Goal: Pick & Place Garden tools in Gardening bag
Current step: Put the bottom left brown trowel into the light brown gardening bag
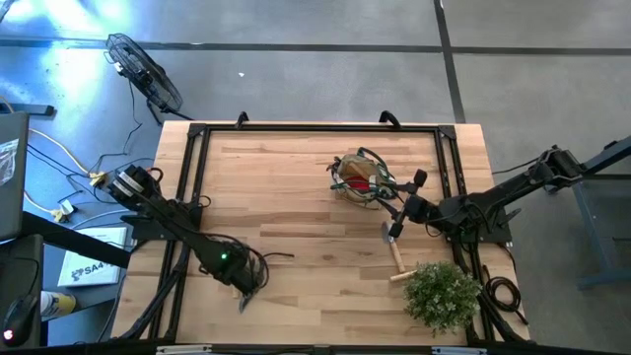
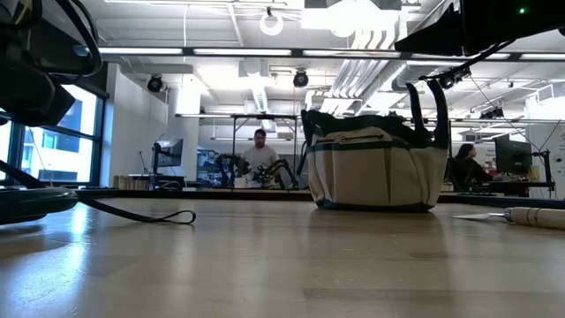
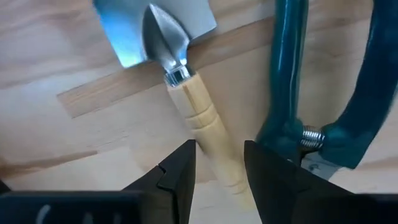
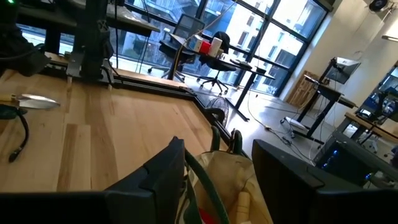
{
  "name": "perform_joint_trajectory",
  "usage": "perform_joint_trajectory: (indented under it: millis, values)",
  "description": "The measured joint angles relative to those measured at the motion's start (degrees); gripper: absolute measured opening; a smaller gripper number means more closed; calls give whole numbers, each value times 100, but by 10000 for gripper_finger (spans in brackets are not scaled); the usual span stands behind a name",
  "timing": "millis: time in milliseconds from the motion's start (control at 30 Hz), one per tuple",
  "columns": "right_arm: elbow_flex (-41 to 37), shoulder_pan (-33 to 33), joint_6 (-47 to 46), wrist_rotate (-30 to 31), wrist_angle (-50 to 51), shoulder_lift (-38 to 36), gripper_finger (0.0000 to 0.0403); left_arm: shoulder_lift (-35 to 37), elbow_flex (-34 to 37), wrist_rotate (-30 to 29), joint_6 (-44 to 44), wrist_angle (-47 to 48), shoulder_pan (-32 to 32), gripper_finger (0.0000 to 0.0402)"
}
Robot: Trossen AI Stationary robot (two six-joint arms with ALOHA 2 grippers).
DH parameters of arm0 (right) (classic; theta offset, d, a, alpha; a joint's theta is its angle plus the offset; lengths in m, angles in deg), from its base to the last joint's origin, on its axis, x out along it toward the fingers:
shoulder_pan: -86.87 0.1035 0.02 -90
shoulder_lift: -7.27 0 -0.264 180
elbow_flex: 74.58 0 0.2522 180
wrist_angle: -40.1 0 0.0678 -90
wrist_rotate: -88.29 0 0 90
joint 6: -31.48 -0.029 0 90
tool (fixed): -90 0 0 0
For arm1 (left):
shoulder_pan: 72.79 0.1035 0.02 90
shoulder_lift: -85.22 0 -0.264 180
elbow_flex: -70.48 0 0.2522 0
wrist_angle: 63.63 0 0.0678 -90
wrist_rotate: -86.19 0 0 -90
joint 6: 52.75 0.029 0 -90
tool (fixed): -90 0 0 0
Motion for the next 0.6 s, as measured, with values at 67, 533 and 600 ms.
perform_joint_trajectory:
  millis: [67, 533, 600]
  values:
    - [0, 0, 2, -21, 0, 0, 179, 0, 0, -22, -4, 32, 0, 129]
    - [0, 0, -32, -207, 84, 0, 179, -50, 0, -231, -76, -19, 0, 129]
    - [0, 0, -65, -256, 89, 0, 179, -72, 0, -232, -162, -29, 0, 129]
